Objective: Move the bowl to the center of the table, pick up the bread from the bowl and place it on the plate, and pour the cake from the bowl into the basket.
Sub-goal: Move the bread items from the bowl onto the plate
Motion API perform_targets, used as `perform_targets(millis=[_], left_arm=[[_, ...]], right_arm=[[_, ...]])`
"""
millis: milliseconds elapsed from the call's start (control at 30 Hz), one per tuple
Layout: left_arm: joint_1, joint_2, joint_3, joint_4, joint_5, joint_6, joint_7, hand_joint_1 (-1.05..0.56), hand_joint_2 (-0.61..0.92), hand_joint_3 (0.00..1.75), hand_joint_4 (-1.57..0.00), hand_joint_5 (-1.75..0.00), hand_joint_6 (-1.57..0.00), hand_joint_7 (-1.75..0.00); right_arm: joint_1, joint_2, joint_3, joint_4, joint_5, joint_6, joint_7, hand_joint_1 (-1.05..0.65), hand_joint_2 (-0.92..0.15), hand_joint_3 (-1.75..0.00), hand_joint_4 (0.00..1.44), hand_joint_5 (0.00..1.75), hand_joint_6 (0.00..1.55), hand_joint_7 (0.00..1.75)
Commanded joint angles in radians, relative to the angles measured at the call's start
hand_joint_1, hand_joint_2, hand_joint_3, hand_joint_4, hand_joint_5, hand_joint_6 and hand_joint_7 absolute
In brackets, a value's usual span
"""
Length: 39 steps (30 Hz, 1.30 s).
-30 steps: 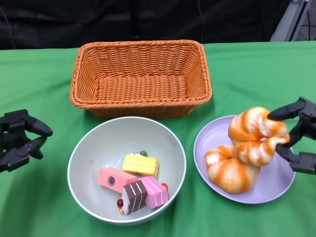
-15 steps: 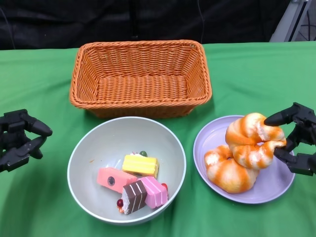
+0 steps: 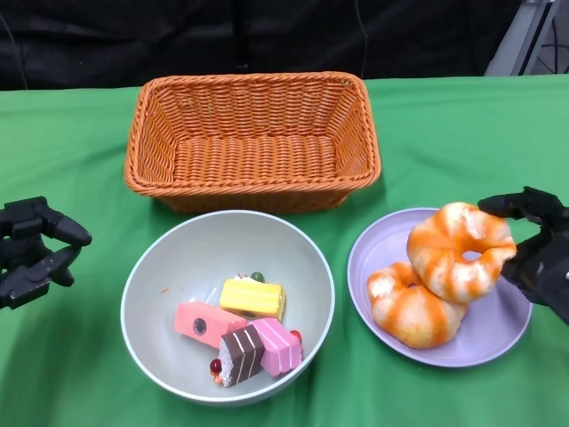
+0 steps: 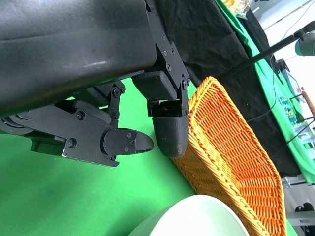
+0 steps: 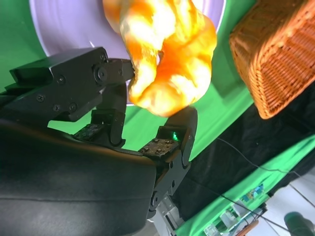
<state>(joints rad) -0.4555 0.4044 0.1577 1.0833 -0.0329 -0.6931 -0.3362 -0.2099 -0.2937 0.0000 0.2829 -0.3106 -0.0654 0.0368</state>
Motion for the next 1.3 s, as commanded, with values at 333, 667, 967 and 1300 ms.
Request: perform_targets(millis=[333,667,967,1300], left_arm=[[-0.004,0.026,0.006,0.008,0.004,-0.009,-0.003,-0.07,0.92,0.32,-0.77,-1.35,-0.8,-1.08],[-0.007,0.024,0.009,0.009,0.001,-0.007,-0.004,-0.06,0.92,0.32,-0.78,-1.36,-0.81,-1.08],[-0.005,0.028,0.006,0.008,0.004,-0.006,0.001,-0.07,0.92,0.32,-0.78,-1.36,-0.81,-1.07],[-0.008,0.025,0.008,0.014,-0.002,-0.012,-0.01,-0.05,0.92,0.32,-0.78,-1.37,-0.81,-1.09]], right_arm=[[0.028,-0.108,0.075,-0.126,-0.118,0.149,0.085,-0.13,-0.92,-0.09,0.46,0.11,0.39,0.0],[0.019,-0.2,0.113,-0.256,-0.167,0.29,0.249,-0.2,-0.92,-0.05,0.53,0.11,0.29,0.0],[0.024,-0.242,0.121,-0.347,-0.198,0.384,0.319,-0.2,-0.92,-0.05,0.42,0.04,0.26,0.0],[0.057,-0.251,0.096,-0.508,-0.27,0.457,0.311,-0.23,-0.92,-0.1,0.39,0.02,0.26,0.0]])
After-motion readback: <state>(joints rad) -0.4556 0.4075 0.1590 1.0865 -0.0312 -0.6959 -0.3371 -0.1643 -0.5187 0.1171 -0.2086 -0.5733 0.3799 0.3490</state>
